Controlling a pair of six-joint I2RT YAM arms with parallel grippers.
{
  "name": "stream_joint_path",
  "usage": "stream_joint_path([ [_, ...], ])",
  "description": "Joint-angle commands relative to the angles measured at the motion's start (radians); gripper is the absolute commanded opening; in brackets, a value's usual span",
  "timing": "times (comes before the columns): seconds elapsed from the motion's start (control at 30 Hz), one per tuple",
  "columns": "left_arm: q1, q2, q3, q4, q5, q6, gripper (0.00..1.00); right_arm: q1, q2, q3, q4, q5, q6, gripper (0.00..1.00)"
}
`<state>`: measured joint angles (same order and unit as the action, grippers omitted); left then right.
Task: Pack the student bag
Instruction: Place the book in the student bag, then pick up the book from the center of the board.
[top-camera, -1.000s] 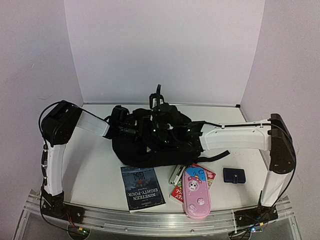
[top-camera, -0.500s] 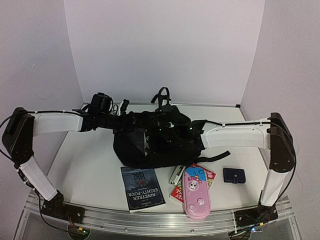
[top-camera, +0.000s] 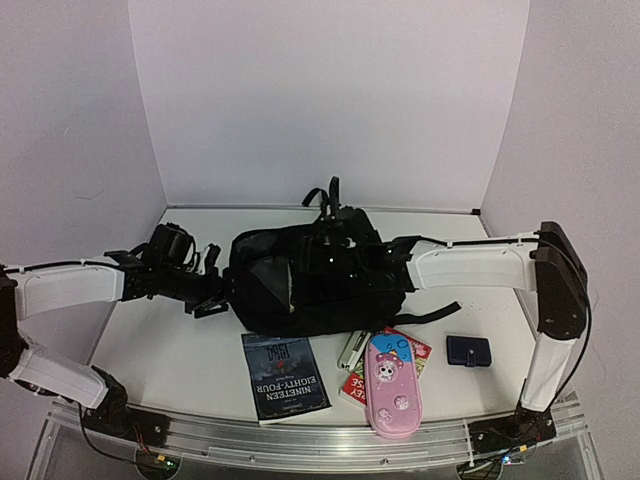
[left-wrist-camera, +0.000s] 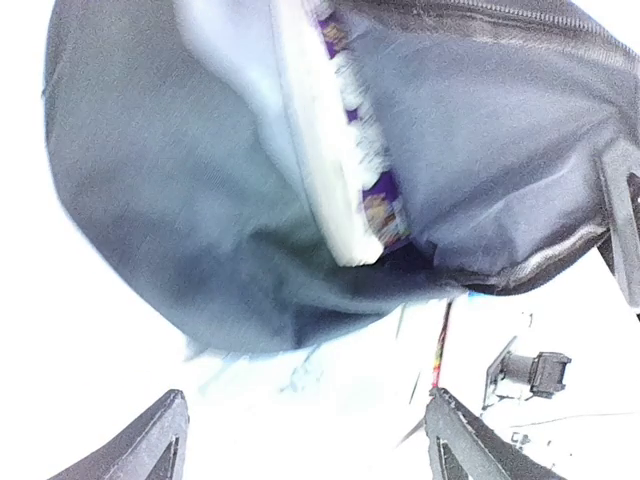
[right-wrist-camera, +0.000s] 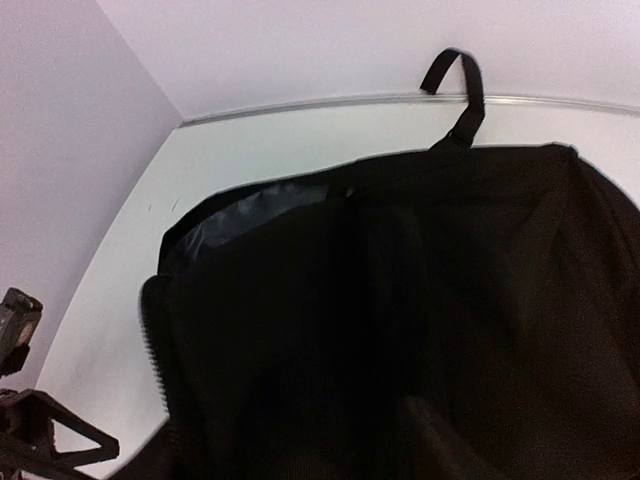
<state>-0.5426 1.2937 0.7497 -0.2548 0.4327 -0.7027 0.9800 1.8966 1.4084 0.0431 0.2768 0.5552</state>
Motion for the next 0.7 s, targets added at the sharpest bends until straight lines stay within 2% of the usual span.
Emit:
stream_joint_path([
  [0.0,-0.003,-0.092,-0.101,-0.012,0.005,-0.123,0.80,0.032,-0.112,-0.082,0.000,-0.226,-0.017,0.75],
  [0.13,-0.006,-0.114,-0.199,0.032,0.070,-0.198,0.79,0.082,-0.157,-0.168,-0.004,-0.319,0.061,0.80],
  [0.3,-0.026,-0.107,-0.293,0.153,0.125,-0.295,0.77,0.123,-0.178,-0.311,0.026,-0.379,0.205,0.78],
  [0.43,-0.055,-0.072,-0.312,0.191,0.127,-0.320,0.76,0.138,-0.169,-0.426,0.131,-0.445,0.301,0.68],
  [0.67,-0.102,0.033,-0.307,0.258,0.133,-0.340,0.67,0.143,-0.099,-0.475,0.164,-0.459,0.364,0.63],
])
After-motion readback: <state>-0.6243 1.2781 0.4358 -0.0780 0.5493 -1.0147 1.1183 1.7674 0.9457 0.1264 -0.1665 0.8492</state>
